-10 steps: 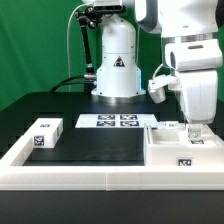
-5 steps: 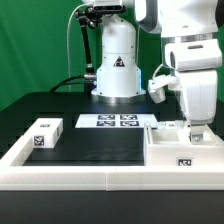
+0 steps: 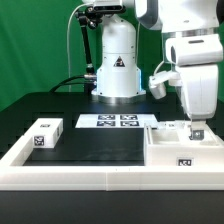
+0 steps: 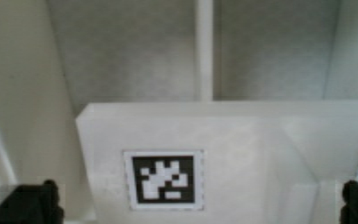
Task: Assemble cabinet
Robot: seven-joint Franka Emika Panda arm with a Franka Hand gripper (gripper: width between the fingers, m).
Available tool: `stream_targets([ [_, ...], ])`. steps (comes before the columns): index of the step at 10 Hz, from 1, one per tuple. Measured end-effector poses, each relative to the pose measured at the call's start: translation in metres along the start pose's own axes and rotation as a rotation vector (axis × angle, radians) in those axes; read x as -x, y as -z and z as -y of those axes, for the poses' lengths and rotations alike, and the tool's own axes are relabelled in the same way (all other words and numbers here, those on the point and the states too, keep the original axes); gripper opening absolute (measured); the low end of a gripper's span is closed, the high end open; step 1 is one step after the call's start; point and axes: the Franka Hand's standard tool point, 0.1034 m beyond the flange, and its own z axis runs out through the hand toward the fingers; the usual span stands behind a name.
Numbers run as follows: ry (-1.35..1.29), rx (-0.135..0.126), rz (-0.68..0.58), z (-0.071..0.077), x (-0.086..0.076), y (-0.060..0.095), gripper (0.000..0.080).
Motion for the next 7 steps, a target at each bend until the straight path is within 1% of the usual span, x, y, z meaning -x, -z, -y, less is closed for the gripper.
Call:
stream_targets([
  [2, -0.012, 0.019, 0.007, 0.002, -0.005, 0.019, 0.0796],
  [3, -0.019, 0.024, 0.016, 0.012, -0.003, 0.029, 0.0796],
  [4, -0.033, 0.012, 0.03, 0.03, 0.0, 0.031, 0.0796],
  [5, -0.043, -0.002, 0.039, 0.045, 0.004, 0.029, 0.0796],
  [7, -0.045, -0.003, 0.039, 0.044, 0.005, 0.028, 0.0796],
])
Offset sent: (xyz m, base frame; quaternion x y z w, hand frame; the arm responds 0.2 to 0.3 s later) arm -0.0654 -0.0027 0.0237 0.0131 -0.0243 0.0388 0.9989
